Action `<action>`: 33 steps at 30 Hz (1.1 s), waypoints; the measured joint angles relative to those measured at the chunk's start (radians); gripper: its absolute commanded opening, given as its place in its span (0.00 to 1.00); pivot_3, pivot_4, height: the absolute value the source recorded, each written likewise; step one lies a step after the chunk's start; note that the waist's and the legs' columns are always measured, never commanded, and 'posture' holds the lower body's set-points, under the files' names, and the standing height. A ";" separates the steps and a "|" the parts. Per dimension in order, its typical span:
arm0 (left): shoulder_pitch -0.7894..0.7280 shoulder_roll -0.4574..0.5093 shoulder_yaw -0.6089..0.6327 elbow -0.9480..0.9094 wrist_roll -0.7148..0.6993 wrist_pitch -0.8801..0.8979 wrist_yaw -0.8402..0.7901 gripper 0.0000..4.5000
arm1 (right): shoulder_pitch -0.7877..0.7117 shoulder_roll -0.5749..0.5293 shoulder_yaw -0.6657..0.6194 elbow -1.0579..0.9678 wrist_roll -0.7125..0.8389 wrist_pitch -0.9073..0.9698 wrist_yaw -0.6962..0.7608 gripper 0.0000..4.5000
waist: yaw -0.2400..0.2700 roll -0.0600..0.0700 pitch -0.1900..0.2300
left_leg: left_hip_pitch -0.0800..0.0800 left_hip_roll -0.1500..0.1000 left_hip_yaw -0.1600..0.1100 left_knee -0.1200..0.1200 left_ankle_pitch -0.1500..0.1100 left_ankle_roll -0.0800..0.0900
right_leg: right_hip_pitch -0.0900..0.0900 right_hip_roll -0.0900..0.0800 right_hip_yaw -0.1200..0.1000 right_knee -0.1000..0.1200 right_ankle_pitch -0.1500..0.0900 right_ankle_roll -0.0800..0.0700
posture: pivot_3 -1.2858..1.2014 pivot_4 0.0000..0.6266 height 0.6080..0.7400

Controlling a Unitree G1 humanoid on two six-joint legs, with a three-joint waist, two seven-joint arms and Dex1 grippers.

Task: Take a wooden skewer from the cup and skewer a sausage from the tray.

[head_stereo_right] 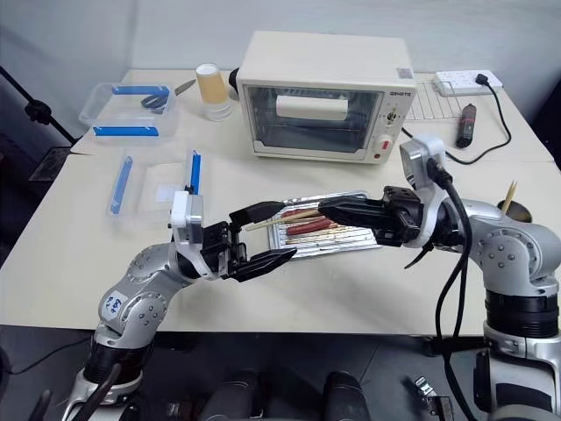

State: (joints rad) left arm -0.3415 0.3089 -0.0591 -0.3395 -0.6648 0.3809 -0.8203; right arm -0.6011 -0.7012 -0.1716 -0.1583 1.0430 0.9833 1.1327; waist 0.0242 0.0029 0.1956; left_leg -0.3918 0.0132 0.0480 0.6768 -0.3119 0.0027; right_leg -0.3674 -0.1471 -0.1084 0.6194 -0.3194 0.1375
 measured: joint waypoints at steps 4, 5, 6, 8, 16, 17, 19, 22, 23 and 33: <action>-0.002 -0.001 0.000 0.000 0.000 0.005 0.000 0.62 | 0.005 0.000 0.008 0.000 0.000 0.000 0.000 0.00 | 0.000 0.000 0.000 | 0.000 0.000 0.000 0.000 0.000 0.000 | 0.000 0.000 0.000 0.000 0.000 0.000 | 0.52 0.24 1.00; -0.002 -0.001 0.000 0.000 -0.001 0.005 0.000 0.57 | 0.010 0.000 0.009 -0.001 0.000 -0.001 0.000 0.00 | 0.001 0.000 0.000 | 0.000 0.000 0.000 0.000 0.000 0.000 | 0.000 0.000 0.000 0.000 0.000 0.000 | 0.52 0.24 1.00; -0.002 0.000 0.001 0.000 -0.001 0.006 0.000 0.49 | 0.015 0.001 0.010 -0.002 0.000 -0.001 -0.001 0.00 | 0.002 0.000 0.000 | 0.000 0.000 0.000 0.000 0.000 0.000 | 0.000 0.000 0.000 0.000 0.000 0.000 | 0.52 0.24 1.00; -0.002 0.002 0.000 0.000 -0.001 0.008 -0.001 0.38 | 0.021 0.007 0.010 -0.004 0.000 -0.002 -0.005 0.00 | 0.001 0.000 0.000 | 0.000 0.000 0.000 0.000 0.000 0.000 | 0.000 0.000 0.000 0.000 0.000 0.000 | 0.52 0.24 1.00; -0.002 0.001 -0.004 -0.003 -0.005 0.022 -0.018 0.00 | 0.028 0.011 0.001 -0.009 0.036 0.040 -0.061 0.12 | 0.001 0.000 0.000 | 0.000 0.000 0.000 0.000 0.000 0.000 | 0.000 0.000 0.000 0.000 0.000 0.000 | 0.52 0.24 1.00; -0.002 0.000 -0.003 -0.002 -0.005 0.023 -0.010 0.00 | 0.028 0.011 0.005 -0.010 0.029 0.038 -0.072 0.17 | 0.000 0.000 0.000 | 0.000 0.000 0.000 0.000 0.000 0.000 | 0.000 0.000 0.000 0.000 0.000 0.000 | 0.52 0.24 1.00; -0.010 -0.003 0.005 -0.003 -0.005 0.023 0.006 0.00 | 0.040 0.015 0.020 -0.015 -0.018 -0.002 -0.083 0.33 | 0.001 0.000 0.000 | 0.000 0.000 0.000 0.000 0.000 0.000 | 0.000 0.000 0.000 0.000 0.000 0.000 | 0.52 0.24 1.00; -0.013 0.012 0.022 -0.002 -0.005 0.024 0.012 0.00 | 0.079 0.006 0.035 -0.016 -0.084 -0.069 -0.059 0.56 | 0.002 0.000 0.000 | 0.000 0.000 0.001 0.000 0.000 0.001 | 0.000 0.000 0.000 -0.001 0.000 0.000 | 0.52 0.24 1.00; -0.013 0.022 0.031 -0.001 -0.005 0.024 0.012 0.00 | 0.093 -0.002 0.035 -0.016 -0.105 -0.093 -0.047 0.64 | 0.001 0.000 0.000 | -0.001 0.000 0.001 0.000 0.000 0.001 | -0.001 0.000 0.001 0.000 0.000 0.000 | 0.52 0.24 1.00; 0.213 0.233 0.269 0.000 0.009 -0.030 -0.028 0.00 | 0.341 -0.147 -0.026 0.211 -0.471 -0.676 0.180 0.99 | -0.004 -0.001 0.000 | 0.002 0.000 0.006 -0.005 0.000 0.001 | -0.002 0.000 0.003 -0.002 0.000 0.000 | 0.52 0.24 1.00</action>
State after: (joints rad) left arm -0.1286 0.5420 0.2097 -0.3398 -0.6560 0.3504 -0.8479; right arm -0.2601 -0.8487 -0.1975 0.0523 0.5725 0.3076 1.3127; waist 0.0204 0.0024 0.1959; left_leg -0.3898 0.0136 0.0538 0.6716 -0.3124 0.0034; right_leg -0.3697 -0.1472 -0.1055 0.6177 -0.3194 0.1375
